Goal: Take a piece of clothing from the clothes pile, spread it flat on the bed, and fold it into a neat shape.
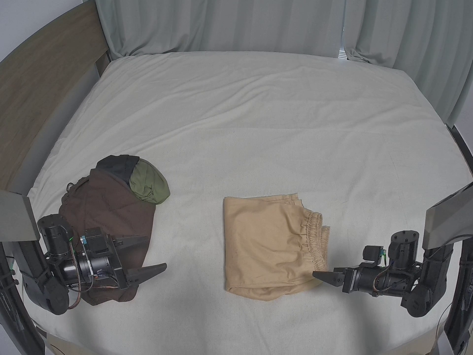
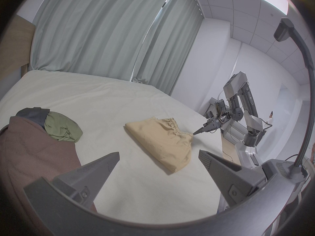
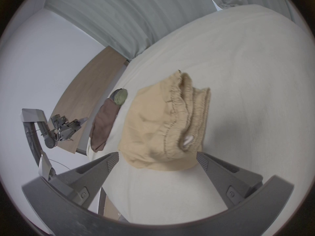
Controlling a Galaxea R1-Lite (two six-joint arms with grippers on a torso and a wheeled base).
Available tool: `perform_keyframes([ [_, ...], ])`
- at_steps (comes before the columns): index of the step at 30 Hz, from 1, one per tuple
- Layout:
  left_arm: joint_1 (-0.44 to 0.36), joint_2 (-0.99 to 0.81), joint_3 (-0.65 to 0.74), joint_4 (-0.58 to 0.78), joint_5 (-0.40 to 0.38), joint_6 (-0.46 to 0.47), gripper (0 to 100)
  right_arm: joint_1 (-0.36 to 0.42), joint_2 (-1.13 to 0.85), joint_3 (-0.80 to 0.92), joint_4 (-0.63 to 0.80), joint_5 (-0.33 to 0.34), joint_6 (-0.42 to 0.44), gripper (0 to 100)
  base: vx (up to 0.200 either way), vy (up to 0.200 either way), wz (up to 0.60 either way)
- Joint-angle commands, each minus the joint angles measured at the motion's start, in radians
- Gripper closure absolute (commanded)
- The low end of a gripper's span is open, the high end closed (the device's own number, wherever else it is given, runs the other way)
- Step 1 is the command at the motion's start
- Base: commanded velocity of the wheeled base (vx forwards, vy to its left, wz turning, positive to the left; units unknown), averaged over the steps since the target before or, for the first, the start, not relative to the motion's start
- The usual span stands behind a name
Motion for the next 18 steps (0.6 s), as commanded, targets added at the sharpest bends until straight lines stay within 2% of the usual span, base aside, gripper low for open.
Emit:
perform_keyframes([
  [1,0.001,0.026,-0.002,-0.001,0.002,0.007,0,-0.022,0.110,-0.056,0.000,-0.004,0.033,0,0.000,0.000,0.00],
  [4,0.003,0.020,-0.002,-0.001,-0.001,0.007,0,-0.017,0.136,-0.086,0.000,-0.032,0.080,0,0.000,0.000,0.00],
  [6,-0.005,0.028,0.004,-0.001,0.002,0.007,0,-0.010,0.182,-0.148,0.000,-0.076,0.148,0,0.000,0.000,0.00],
  [11,-0.011,0.049,0.001,-0.002,0.005,0.010,0,0.024,0.203,-0.177,0.000,-0.081,0.238,0,0.000,0.000,0.00],
  [17,-0.003,0.039,0.003,-0.002,-0.001,0.012,0,0.059,0.231,-0.221,0.000,-0.095,0.261,0,0.000,0.000,0.00],
  [18,-0.003,0.031,0.003,-0.002,-0.001,0.012,0,0.079,0.263,-0.256,-0.001,-0.125,0.277,0,0.000,0.000,0.00],
])
